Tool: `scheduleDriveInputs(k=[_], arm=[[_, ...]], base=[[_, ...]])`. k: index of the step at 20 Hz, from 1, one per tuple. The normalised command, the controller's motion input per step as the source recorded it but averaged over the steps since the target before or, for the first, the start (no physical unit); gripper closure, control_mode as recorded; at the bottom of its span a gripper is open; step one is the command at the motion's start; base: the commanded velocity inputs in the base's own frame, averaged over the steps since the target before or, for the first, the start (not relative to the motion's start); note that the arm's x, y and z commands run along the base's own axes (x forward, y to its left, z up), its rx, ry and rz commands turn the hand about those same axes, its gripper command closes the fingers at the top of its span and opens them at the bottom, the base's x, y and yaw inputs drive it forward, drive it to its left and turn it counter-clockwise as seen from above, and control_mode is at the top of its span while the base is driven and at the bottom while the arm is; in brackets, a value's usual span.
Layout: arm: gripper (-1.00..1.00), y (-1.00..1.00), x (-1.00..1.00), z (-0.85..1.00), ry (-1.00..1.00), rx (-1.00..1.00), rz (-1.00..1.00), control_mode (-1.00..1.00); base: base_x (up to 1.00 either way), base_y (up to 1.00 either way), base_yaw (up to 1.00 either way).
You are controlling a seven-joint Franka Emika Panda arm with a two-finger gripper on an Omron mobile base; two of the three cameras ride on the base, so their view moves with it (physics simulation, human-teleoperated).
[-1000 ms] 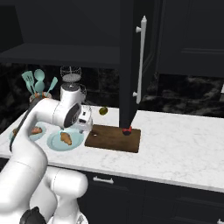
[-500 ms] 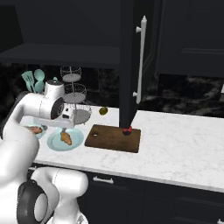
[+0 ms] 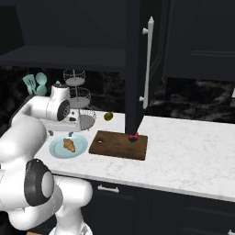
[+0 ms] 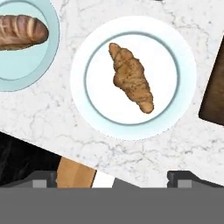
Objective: From the different types of pastries on the counter, select a croissant and place it on the cutting board. Then retrieve a jar of jam from the cabinet and place it alongside the croissant on the cutting board.
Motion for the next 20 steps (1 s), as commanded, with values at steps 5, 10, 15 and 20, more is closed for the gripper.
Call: scheduleDriveInputs(k=[5,10,15,20], arm=[[-1.00,0.05,0.02,-0.44,0.05,-0.09,0.08,-1.00],[-1.00,0.01,0.96,-0.03,-0.07,0.03,0.03,-1.00],[-1.00,0.11,-0.08,-0.28,0.03,0.08,0.00,-1.00],[-1.00,0.02,-0.12,-0.54,0.16,0.00,0.00,-1.00]], base=[[0.00,0.00,0.00],[0.00,0.00,0.00],[0.00,0.00,0.00],[0.00,0.00,0.00]])
